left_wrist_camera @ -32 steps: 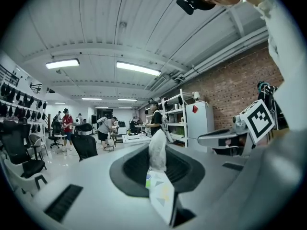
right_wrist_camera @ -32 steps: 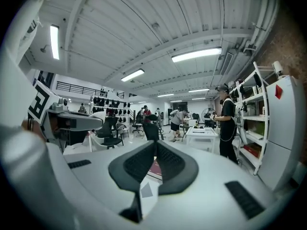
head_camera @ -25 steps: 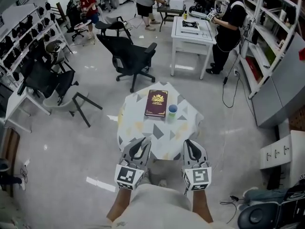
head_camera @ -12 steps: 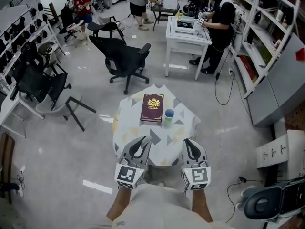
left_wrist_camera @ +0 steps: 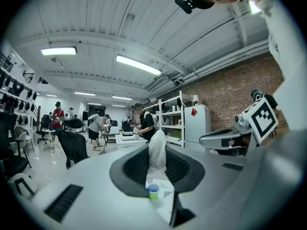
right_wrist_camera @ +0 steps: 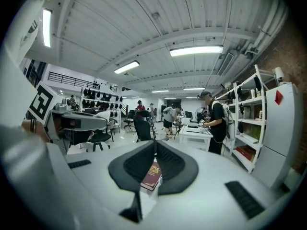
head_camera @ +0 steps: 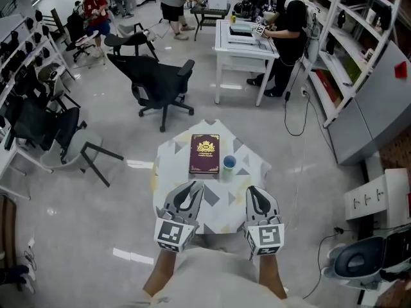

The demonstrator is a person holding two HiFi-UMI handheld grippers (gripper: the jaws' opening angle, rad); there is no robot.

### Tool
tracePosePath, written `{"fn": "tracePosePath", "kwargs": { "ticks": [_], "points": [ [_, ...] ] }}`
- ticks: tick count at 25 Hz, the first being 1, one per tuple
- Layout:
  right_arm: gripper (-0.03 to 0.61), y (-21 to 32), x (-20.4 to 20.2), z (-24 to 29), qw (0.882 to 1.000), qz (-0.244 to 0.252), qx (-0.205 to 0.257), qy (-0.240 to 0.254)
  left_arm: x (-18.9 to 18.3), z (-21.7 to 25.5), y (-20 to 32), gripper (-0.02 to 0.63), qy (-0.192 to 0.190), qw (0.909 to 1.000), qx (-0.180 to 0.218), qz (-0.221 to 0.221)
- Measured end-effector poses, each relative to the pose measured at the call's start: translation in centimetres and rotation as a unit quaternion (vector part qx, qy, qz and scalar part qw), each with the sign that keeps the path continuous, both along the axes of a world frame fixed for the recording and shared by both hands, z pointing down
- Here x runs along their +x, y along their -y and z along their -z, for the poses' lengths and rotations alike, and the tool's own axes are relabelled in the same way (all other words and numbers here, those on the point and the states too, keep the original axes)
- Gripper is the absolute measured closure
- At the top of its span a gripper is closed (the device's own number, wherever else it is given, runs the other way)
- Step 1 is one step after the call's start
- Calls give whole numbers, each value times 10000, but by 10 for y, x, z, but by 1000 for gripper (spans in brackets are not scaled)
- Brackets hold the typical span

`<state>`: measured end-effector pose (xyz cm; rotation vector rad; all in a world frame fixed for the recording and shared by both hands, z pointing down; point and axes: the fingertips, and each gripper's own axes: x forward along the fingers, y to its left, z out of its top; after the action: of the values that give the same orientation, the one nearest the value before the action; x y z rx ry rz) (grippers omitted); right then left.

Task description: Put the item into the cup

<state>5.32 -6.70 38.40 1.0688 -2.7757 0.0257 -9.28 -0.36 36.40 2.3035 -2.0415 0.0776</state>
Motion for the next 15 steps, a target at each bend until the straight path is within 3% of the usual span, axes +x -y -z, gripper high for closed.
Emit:
{"fn": "tracePosePath", "kwargs": {
  "ticks": [15],
  "points": [
    [557, 26, -63, -4, 9988, -339, -117, -333, -71, -10, 41, 546, -273, 9989, -81, -377]
  ]
}}
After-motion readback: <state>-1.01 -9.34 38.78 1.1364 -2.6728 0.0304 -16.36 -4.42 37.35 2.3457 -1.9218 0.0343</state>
